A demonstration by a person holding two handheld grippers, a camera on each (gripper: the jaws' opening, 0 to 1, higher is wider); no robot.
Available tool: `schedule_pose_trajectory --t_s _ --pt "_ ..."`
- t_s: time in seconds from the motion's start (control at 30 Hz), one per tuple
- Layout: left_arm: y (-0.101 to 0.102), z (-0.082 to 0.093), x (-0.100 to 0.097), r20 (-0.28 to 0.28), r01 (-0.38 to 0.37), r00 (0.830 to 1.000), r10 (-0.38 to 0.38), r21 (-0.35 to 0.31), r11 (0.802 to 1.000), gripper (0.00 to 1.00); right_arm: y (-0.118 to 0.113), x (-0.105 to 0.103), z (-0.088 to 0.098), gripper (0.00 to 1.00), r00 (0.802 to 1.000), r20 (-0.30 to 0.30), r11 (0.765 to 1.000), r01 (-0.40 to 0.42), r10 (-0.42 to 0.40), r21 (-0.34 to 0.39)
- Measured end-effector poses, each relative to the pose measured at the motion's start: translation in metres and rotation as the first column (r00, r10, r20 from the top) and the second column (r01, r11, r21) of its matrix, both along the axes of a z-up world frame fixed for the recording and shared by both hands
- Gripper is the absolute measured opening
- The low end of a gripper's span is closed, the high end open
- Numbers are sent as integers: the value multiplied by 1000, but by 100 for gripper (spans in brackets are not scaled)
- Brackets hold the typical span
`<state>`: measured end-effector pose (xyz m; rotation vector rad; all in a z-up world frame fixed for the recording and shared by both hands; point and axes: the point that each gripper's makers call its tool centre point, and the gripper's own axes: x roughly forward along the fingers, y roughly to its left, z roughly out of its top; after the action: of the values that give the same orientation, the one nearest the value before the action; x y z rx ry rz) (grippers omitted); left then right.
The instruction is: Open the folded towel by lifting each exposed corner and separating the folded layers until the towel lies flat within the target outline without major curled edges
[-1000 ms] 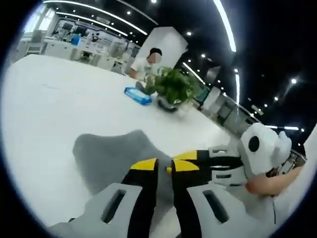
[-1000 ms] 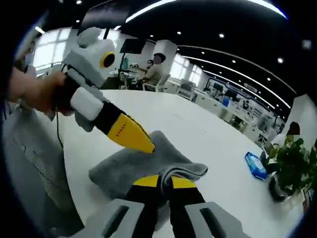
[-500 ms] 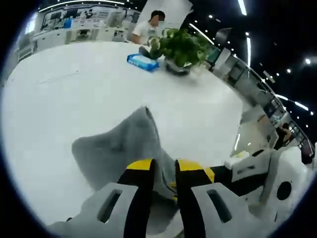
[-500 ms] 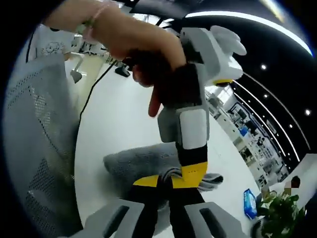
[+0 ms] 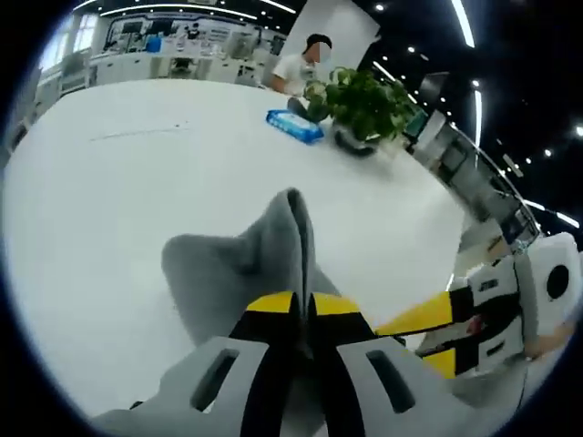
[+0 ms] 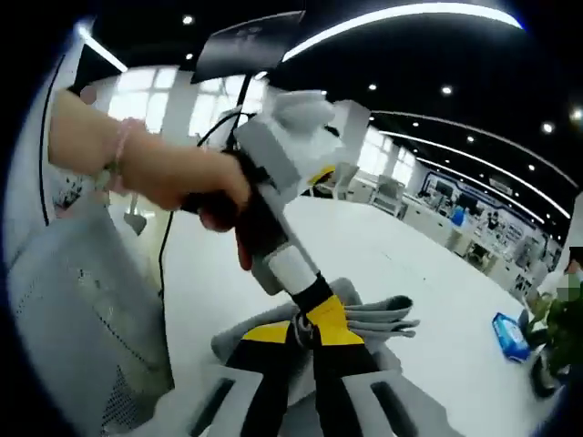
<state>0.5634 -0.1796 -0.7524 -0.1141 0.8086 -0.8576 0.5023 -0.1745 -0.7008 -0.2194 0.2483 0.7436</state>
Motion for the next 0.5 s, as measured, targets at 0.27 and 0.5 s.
schedule_pose_trajectory --t_s 0.27,0.5 --pt "34 12 6 42 -34 999 34 1 999 4 -56 24 -20 2 960 -91 964 266 -263 13" --pt "51 22 5 70 -51 996 52 -3 999 4 -26 25 -81 1 941 -312 991 120 -132 -55"
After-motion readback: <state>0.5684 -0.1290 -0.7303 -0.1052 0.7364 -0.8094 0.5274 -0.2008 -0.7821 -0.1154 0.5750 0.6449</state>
